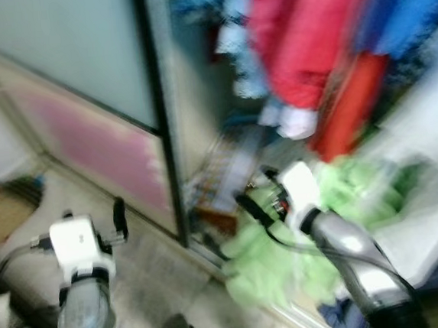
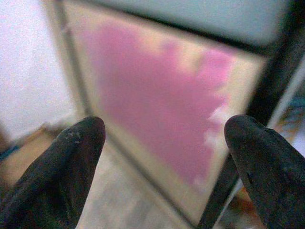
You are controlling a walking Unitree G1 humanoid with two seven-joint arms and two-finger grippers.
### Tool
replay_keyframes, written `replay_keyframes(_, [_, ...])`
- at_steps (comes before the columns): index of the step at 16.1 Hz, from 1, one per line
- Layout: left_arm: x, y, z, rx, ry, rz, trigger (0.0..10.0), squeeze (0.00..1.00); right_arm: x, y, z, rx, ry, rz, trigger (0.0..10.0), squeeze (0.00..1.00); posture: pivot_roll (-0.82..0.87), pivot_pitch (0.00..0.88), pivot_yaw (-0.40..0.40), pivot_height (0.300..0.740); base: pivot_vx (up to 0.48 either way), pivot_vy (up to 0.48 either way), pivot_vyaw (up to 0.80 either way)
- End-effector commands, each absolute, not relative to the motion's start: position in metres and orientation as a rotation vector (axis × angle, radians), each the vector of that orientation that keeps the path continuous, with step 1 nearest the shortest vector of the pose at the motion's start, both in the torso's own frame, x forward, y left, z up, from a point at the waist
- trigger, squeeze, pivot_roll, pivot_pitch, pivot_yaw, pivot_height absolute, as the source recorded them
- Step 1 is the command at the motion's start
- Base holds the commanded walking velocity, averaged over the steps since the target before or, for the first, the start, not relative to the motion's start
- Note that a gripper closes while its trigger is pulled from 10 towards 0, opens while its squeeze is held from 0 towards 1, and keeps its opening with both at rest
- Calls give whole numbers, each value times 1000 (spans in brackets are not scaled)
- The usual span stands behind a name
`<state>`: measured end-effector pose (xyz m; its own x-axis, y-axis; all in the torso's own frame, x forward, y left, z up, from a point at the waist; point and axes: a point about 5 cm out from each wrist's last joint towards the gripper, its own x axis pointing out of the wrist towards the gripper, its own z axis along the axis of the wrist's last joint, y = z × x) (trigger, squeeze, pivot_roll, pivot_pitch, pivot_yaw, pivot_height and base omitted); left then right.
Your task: Clean up the room
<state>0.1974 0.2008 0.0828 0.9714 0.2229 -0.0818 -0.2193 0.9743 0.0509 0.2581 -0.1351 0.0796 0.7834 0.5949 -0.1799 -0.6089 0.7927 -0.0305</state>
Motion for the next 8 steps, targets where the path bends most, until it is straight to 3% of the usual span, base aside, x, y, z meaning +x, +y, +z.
replay_keyframes(1, [192,206,85,51,94,259,10000,0,258,-140,90,-94,119,638,10000,0,26,33,-91,740,0,0,800])
replay_keyframes(8, [200,205,97,100,53,218,10000,0,277,-143,93,-95,40,436,10000,0,52,0,-35,740,0,0,800])
